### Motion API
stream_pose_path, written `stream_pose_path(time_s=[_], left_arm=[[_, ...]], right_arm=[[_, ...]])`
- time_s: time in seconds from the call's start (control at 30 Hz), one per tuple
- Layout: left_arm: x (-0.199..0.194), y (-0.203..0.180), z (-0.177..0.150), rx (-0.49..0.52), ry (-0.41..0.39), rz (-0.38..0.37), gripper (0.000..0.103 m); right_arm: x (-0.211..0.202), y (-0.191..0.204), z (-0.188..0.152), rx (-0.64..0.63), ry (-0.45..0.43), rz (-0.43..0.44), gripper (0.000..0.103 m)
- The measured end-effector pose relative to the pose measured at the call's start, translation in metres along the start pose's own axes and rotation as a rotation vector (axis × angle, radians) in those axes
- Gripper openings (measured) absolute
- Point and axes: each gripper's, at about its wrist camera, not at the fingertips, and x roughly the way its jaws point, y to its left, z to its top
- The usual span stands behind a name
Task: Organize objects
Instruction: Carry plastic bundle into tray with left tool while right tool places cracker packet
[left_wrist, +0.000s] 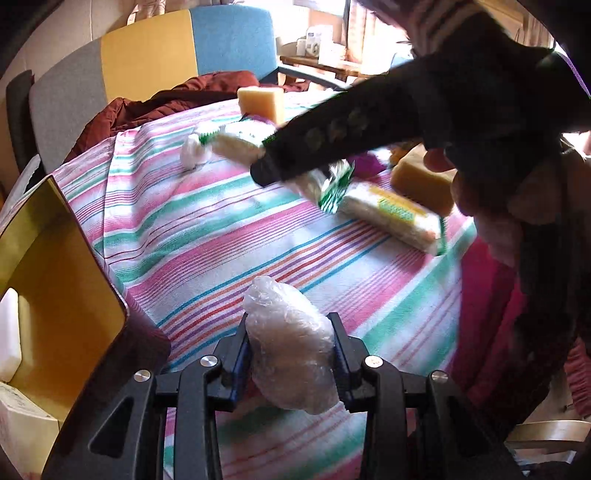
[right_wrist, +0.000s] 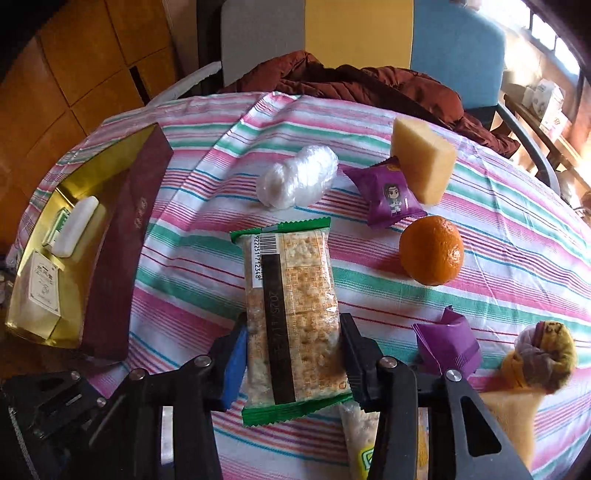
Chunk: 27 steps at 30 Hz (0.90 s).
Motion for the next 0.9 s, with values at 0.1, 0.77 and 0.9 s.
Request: stream_pose_path(time_s=[0.1, 0.77, 0.9], left_arm=[[-0.022, 0.003, -0.001, -0.009, -0.037, -0.011, 0.037], [-0.176, 0.187, -0.048, -0.529, -0.306, 0.187, 0.037], [-0.181, 0.213, -0.058, -0.583, -0.306, 0.206, 0.037]], right_arm=[[-0.022, 0.003, -0.003, 0.026, -0.062, 0.012, 0.047], [-0.059, 0.129, 0.024, -0.120, -0.152, 0.180, 0.047], [-0.052, 0.162, 0.028, -0.166, -0.139, 0.204, 0.047]])
